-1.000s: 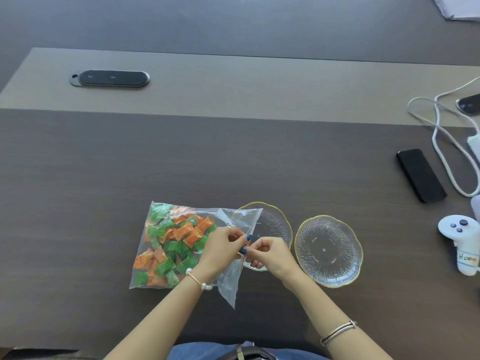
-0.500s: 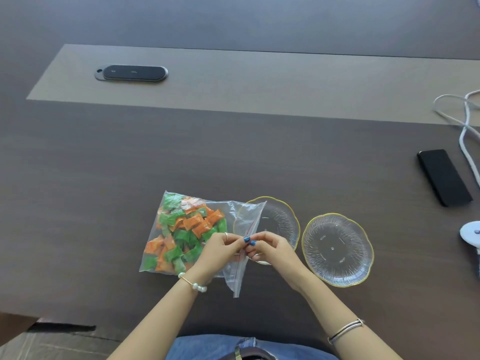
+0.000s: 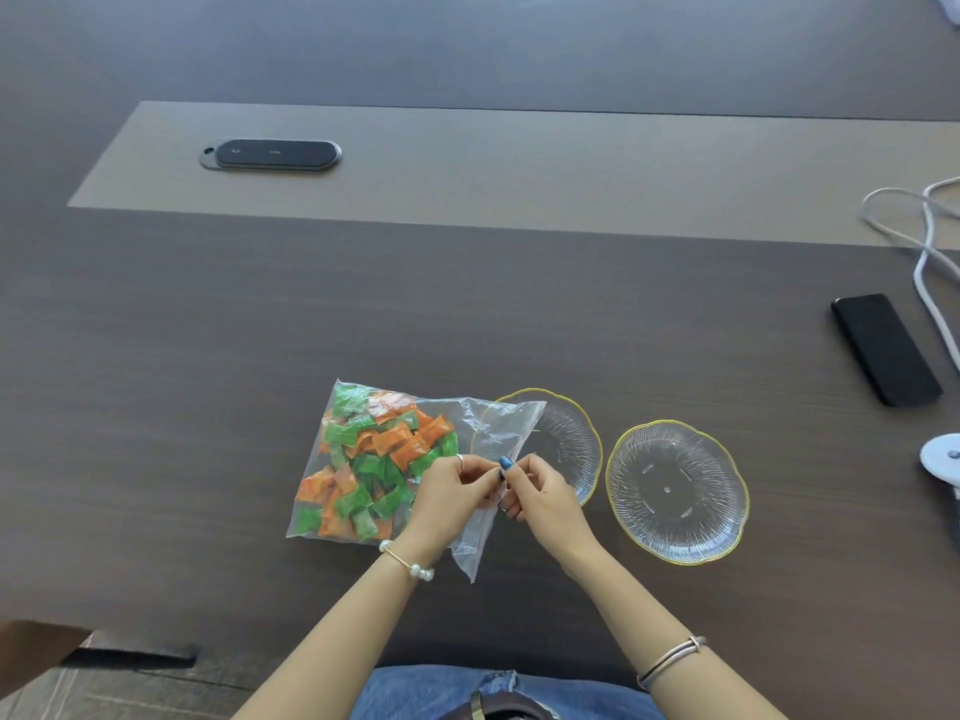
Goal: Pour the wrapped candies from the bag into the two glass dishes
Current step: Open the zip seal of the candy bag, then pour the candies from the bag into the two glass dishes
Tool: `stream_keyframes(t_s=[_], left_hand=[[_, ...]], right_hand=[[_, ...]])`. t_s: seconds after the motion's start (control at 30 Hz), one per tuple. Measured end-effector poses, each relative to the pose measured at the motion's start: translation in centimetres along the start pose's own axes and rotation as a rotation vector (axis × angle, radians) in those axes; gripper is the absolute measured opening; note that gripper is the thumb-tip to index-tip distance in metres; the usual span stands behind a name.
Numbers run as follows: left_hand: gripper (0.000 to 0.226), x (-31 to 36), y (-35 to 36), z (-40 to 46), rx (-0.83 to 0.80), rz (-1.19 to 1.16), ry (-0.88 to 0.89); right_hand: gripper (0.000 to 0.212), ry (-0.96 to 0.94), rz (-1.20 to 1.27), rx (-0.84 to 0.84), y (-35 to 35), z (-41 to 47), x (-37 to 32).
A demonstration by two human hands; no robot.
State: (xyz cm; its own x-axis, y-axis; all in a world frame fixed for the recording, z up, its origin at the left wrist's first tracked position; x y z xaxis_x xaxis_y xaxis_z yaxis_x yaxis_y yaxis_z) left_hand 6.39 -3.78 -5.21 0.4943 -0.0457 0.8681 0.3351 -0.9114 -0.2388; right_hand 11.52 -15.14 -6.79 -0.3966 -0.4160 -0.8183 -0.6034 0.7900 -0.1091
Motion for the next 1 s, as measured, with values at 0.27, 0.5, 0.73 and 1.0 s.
stream_keyframes(t_s=[0.27,0.5,0.73,1.0], left_hand=[[0.009,-0.2,0.0,-0.3,-0.003,-0.164,-0.08],[0.015,0.5,-9.4,0.9,0.352,-0.22,-0.033],[0.009,1.0,-6.7,0.6,0.08,-0.172,-0.042],[0.029,1.0,-12.0,1.4,0.027,-0.145,-0.051]], right_hand=[[0.03,-0.11,-0.196,0.111,0.0,-0.3,-0.8],[0.023,-0.025,-0.29,0.227,-3.7,0.1,0.2],[0.011,0.013,-0.282,0.228,-0.6,-0.2,-1.0],[0.032,0.048,-0.395,0.447,-3.4,-1.3,-1.6]])
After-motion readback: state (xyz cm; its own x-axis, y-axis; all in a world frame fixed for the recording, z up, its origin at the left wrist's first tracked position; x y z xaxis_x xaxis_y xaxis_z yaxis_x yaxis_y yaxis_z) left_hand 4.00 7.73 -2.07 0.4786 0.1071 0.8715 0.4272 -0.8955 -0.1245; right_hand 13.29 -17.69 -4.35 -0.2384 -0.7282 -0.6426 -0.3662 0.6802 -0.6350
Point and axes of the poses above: each hand's wrist, its own z-axis towards the middle knuckle, its own y-axis out of the palm, x = y × z, the point moved 5 cm from there along z, towards the middle knuckle, and after that the axes turned 2 degrees about y, right-handed, at the moved point
